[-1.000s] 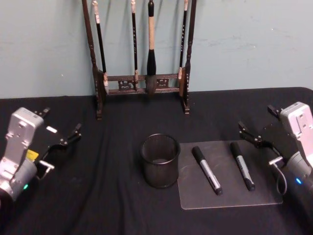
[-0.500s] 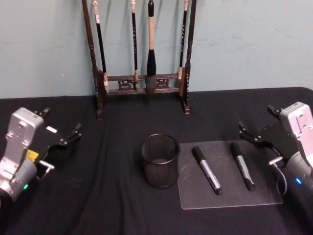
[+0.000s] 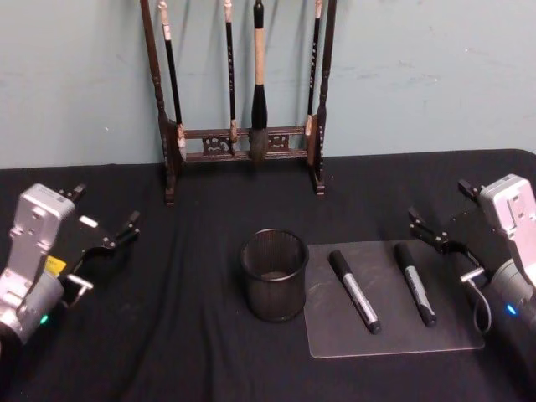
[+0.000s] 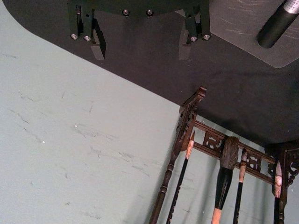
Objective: Pick up the water-based marker from the table and place it into the pen holder.
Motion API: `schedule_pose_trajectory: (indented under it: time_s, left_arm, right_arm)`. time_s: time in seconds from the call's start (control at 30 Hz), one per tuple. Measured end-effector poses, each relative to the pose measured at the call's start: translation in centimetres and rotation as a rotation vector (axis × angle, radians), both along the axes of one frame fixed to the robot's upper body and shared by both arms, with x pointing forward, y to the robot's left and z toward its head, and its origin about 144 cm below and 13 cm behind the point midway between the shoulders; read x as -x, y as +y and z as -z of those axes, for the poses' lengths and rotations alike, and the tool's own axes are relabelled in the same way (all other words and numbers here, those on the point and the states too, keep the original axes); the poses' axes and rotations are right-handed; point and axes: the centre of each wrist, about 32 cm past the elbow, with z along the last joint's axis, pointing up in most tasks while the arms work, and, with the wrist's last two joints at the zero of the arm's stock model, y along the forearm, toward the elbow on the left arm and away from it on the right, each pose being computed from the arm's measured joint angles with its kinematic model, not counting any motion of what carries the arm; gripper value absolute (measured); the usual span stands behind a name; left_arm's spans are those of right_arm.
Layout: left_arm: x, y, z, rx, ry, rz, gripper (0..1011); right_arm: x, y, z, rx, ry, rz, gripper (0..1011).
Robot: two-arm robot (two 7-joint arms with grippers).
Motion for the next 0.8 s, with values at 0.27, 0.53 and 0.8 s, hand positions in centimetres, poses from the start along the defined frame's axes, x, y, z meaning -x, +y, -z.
schedule_pose_trajectory:
  time_s: [0.27,0.53,0.8]
  left_arm:
    - [0.00,0.00,0.00,0.000,0.000,0.000,1009]
    - [0.00,0.00,-0.01,0.000,0.000,0.000,1009]
    - [0.00,0.00,0.00,0.000,0.000,0.000,1009]
  right_arm:
    - [0.00,0.00,0.00,0.000,0.000,0.000,1002]
    - [0.17,0.81,-0.39,-0.081,0.031,-0.009,1000]
    - [0.13,0.73,-0.93,-0.194,0.130,-0.016,1002]
